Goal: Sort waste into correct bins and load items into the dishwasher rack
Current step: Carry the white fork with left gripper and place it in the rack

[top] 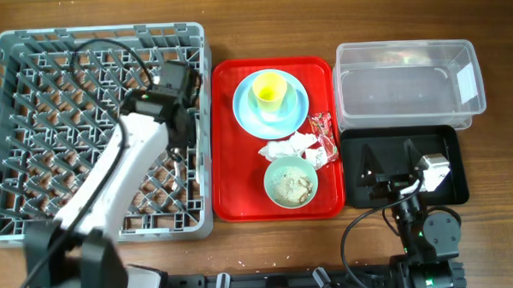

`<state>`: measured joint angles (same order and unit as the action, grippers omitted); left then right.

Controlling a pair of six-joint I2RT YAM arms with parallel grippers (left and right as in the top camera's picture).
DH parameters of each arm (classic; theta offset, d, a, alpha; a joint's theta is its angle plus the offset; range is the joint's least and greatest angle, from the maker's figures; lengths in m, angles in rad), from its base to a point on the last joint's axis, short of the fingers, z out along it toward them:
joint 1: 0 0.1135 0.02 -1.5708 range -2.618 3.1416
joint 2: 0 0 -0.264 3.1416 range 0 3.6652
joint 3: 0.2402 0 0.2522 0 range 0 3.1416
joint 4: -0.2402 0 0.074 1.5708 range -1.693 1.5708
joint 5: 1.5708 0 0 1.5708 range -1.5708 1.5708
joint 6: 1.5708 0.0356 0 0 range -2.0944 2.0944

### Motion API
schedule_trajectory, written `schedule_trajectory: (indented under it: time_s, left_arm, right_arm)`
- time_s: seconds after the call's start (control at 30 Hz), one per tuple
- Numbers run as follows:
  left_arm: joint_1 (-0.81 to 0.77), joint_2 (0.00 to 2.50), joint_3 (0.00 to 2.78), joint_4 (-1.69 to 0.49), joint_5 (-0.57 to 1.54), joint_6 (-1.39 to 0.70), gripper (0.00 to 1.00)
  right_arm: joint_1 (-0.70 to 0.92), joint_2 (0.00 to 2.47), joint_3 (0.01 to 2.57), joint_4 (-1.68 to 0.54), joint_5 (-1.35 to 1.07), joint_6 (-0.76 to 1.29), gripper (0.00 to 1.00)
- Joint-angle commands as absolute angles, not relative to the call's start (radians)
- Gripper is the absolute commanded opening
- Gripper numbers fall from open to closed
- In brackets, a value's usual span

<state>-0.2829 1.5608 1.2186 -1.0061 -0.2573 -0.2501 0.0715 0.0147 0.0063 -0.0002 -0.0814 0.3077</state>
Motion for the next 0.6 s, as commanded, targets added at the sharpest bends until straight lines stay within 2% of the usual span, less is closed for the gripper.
schedule_trajectory:
  time_s: [0.0,0.07,0.1,0.17,0.2,0.4,0.5,0.57]
  left_arm:
    - [-0.278,1.367,1.28,-0.981,0.111,-0.391,0.36]
    - [-0.285,1.309,1.279,-1.01,0.309,-0.408,0.4]
    - [-0.3,1.304,1.279,-1.043,0.313,-0.407,0.54]
    - [-0.312,1.308,1.279,-1.095,0.313,-0.404,0.91]
    - [-0.312,1.308,1.279,-1.118,0.297,-0.405,1.0]
    - [-0.299,1.303,1.28,-1.118,0.263,-0.405,1.0]
    - [-0.186,1.266,1.28,-1.122,0.184,-0.508,1.0]
    - [-0.097,1.25,1.28,-1.119,0.186,-0.54,1.0]
  right_arm:
    - [0.072,0.01,0.005,0.002,-0.073,0.291,1.0]
    - [0.072,0.01,0.005,0.002,-0.073,0.291,1.0]
    - [0.072,0.01,0.005,0.002,-0.073,0.291,1.0]
    - [0.072,0.01,0.005,0.002,-0.073,0.291,1.0]
    - [0.072,0.01,0.005,0.002,-0.073,0.291,1.0]
    - [0.072,0.01,0.005,0.002,-0.068,0.288,1.0]
    - [0.072,0.01,0.005,0.029,0.059,0.298,1.0]
    - [0.072,0.012,0.005,0.006,-0.017,0.423,1.0]
